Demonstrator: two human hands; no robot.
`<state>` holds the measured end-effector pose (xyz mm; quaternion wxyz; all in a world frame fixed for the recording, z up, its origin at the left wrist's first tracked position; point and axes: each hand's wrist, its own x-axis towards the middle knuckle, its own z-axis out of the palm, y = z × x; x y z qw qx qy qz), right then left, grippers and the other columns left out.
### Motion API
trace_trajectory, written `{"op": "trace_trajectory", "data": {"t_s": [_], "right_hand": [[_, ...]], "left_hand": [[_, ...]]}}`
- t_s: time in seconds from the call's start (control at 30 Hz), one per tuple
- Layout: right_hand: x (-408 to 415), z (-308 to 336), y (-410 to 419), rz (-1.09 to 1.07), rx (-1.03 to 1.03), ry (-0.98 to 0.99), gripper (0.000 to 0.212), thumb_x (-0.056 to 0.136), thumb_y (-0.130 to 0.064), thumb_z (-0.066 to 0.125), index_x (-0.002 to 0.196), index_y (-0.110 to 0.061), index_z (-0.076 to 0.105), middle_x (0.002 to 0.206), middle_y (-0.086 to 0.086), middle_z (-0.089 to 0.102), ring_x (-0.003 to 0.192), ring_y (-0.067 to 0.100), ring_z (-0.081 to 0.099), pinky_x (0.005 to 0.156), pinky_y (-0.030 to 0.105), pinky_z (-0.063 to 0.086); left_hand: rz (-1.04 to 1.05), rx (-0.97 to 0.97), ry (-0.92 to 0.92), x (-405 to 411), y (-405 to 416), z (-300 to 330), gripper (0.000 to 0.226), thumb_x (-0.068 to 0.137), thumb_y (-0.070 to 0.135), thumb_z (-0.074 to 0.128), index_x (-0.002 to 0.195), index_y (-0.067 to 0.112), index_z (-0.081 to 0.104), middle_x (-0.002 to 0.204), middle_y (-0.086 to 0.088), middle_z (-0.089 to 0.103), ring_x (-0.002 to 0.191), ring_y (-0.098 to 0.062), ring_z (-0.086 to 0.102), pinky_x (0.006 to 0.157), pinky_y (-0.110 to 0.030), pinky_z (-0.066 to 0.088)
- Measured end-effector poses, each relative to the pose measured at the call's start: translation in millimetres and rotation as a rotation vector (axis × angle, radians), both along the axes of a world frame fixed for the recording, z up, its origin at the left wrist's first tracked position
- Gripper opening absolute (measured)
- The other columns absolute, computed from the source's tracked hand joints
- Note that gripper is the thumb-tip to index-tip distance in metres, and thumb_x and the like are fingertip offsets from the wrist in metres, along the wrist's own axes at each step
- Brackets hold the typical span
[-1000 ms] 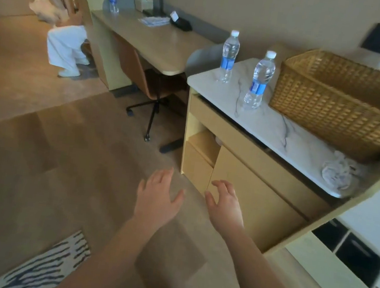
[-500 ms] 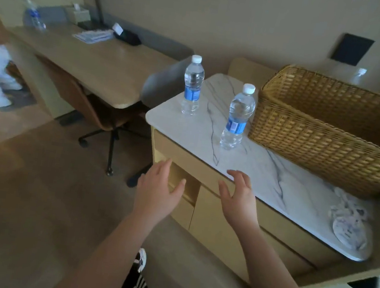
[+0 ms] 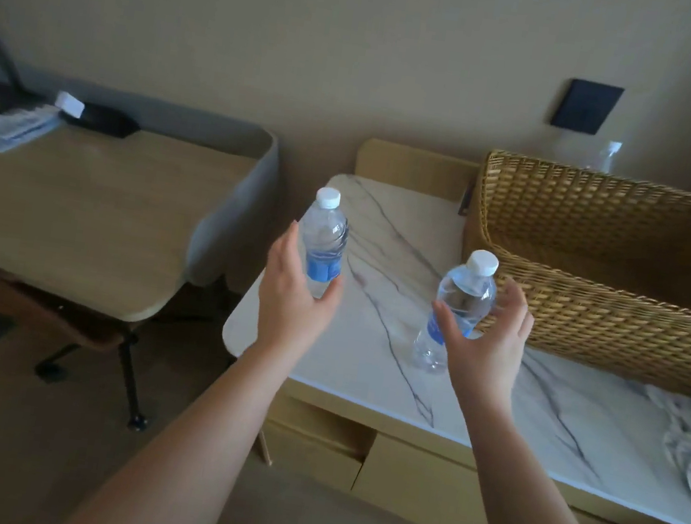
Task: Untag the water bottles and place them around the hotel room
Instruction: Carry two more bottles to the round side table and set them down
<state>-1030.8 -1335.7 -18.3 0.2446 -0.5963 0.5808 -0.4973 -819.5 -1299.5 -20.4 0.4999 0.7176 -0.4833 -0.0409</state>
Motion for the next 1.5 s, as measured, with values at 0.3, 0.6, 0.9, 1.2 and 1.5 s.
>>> {"op": "trace_trajectory", "data": {"t_s": [0.3,0.6,0.9,1.2,1.5], "right_hand": [[6.3,-1.7,-39.3,-0.001,0.018,-0.001,0.087,0.065,-0.037,0.084,0.137,-0.022,0.039,0.132,-0.001,0.049,0.119,0.009,0.044,0.093,0.026,0.036],[4.4,-8.5,-53.9,0.076,0.088,-0.012,0.060,0.058,-0.047,0.081,0.106,-0.041,0.045,0.099,-0.017,0.059,0.094,0.004,0.058,0.072,0.017,0.043],[13.8,-12.4,-62.3,0.133,0.041,0.038,0.060,0.065,-0.037,0.080,0.114,-0.031,0.047,0.107,-0.004,0.061,0.099,0.018,0.059,0.077,0.027,0.045],[63.6,-12.8,-48.1,0.374,-0.090,0.304,0.064,0.064,-0.040,0.083,0.114,-0.022,0.048,0.108,0.000,0.061,0.085,0.009,0.052,0.059,0.007,0.030],[158.2,-13.5,4.7,0.744,-0.048,0.200,0.073,0.067,-0.037,0.083,0.127,-0.023,0.044,0.121,0.001,0.061,0.105,0.018,0.060,0.071,0.003,0.035]], "left_hand": [[-0.091,0.037,0.310,32.0,-82.2,-7.2,0.116,0.056,0.058,0.082,0.148,0.031,0.018,0.149,0.005,0.033,0.133,-0.007,0.033,0.099,-0.020,0.029],[-0.057,0.009,0.275,37.7,-96.7,-16.0,0.064,0.053,0.057,0.078,0.101,0.052,0.036,0.098,0.030,0.053,0.089,0.020,0.050,0.064,0.001,0.035],[-0.062,0.017,0.238,22.0,-70.7,-14.2,0.060,0.056,0.045,0.078,0.099,0.052,0.036,0.094,0.029,0.053,0.091,0.018,0.052,0.064,0.000,0.038],[0.032,0.023,0.198,10.3,0.2,-15.7,0.064,0.057,0.049,0.077,0.105,0.053,0.034,0.100,0.043,0.050,0.097,0.018,0.049,0.073,0.001,0.040],[0.399,-0.011,0.215,48.3,109.8,-20.1,0.060,0.057,0.053,0.076,0.103,0.049,0.038,0.095,0.027,0.058,0.092,0.005,0.057,0.074,-0.007,0.043]]}}
